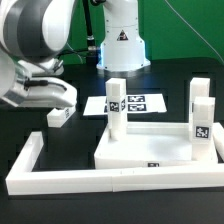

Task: Assemble desk

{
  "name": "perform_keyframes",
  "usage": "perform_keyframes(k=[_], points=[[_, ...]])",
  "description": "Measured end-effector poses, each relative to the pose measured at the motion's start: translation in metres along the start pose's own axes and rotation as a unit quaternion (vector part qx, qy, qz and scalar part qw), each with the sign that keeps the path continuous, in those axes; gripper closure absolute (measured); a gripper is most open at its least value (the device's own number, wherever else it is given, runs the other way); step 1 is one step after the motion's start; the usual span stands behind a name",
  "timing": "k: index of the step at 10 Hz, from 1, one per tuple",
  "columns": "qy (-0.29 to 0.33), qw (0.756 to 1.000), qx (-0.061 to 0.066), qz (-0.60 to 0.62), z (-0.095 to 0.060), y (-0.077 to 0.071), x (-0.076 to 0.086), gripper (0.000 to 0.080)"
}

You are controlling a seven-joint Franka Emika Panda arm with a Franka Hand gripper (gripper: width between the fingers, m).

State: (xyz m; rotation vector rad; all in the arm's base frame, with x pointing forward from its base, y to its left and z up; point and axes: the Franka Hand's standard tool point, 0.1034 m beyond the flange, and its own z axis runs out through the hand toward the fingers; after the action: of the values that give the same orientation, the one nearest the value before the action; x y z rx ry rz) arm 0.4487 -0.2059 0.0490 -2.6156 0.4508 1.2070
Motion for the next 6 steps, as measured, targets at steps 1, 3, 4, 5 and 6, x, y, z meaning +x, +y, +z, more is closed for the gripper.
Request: perform_keyframes(k=[1, 3, 4, 5, 6], points=[[-0.015, 1.000, 0.005, 0.008, 0.015, 0.008, 0.002, 0.0150], [-0.015, 1.000, 0.004, 0.018, 0.046, 0.010, 0.002, 0.0150], [-0.024, 0.999, 0.007, 0.027, 0.055, 0.010, -0.001, 0.0150], [-0.023, 0.999, 0.006, 0.027, 0.054, 0.011, 0.000, 0.0150], [-0.023, 0.999, 0.007, 0.027, 0.054, 0.011, 0.000, 0.0250]])
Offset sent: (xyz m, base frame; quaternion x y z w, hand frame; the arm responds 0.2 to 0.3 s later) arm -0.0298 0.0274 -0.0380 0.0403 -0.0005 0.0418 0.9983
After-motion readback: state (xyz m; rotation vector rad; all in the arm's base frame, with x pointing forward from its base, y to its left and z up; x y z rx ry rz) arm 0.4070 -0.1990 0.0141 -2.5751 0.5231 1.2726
